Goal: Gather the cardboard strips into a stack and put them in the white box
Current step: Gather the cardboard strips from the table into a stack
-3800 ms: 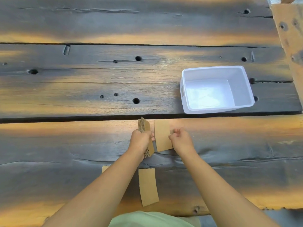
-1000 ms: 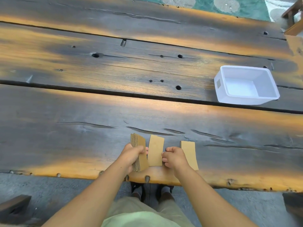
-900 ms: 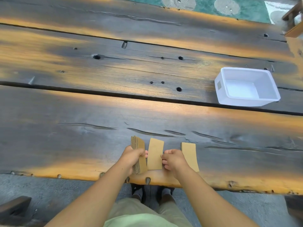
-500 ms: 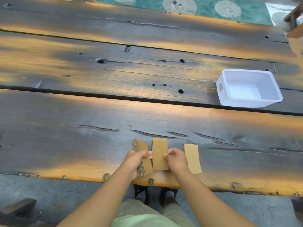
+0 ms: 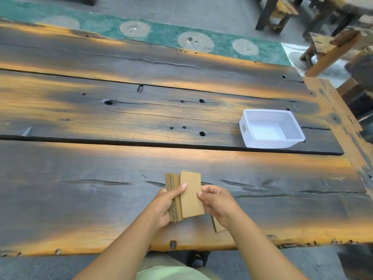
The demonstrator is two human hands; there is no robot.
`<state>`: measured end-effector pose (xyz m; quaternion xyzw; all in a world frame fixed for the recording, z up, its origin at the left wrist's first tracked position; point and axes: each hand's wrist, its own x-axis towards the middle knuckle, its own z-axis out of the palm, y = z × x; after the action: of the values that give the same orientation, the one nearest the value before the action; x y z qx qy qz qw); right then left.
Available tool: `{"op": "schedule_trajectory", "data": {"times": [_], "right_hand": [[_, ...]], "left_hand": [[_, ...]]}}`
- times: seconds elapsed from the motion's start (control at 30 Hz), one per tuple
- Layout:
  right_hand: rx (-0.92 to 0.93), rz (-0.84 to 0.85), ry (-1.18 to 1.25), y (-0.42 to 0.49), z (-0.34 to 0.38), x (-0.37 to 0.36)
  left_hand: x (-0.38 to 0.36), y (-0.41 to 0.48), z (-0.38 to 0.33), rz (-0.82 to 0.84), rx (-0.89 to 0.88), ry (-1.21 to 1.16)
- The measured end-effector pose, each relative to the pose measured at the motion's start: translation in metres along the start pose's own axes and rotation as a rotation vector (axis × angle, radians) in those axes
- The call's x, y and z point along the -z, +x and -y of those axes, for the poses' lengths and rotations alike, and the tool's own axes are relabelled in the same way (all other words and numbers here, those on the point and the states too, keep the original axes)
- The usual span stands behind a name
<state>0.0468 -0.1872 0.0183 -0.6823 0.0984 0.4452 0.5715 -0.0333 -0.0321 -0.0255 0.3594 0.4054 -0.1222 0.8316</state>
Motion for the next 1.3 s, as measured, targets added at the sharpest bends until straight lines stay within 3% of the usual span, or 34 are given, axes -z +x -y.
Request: {"op": "schedule_trajectory", "data": {"times": [0.37, 0.6, 0.77, 1.0, 1.3], "right_hand": [[0.235, -0.114, -0.255, -0.003, -0.005, -0.013], [0.195, -0.159, -0.559, 0.009, -0.02, 0.019], [0.031, -0.014, -0.551, 0.019, -0.034, 0.061], [-0.058, -0.173, -0.417, 0.042, -0.071, 0.114], [-0.13, -0.075, -0.337, 0.048, -0.078, 0.145]], "left_hand": [[-0.018, -0.002, -0.01, 0.127, -0.001, 0.036], [-0.032, 0.001, 0.016, 0.109, 0.014, 0.076], [-0.059, 0.006, 0.039, -0.023, 0.005, 0.08], [-0.084, 0.02, 0.068, -0.265, 0.026, 0.127], [-0.102, 0.03, 0.095, -0.411, 0.0, 0.045]]}}
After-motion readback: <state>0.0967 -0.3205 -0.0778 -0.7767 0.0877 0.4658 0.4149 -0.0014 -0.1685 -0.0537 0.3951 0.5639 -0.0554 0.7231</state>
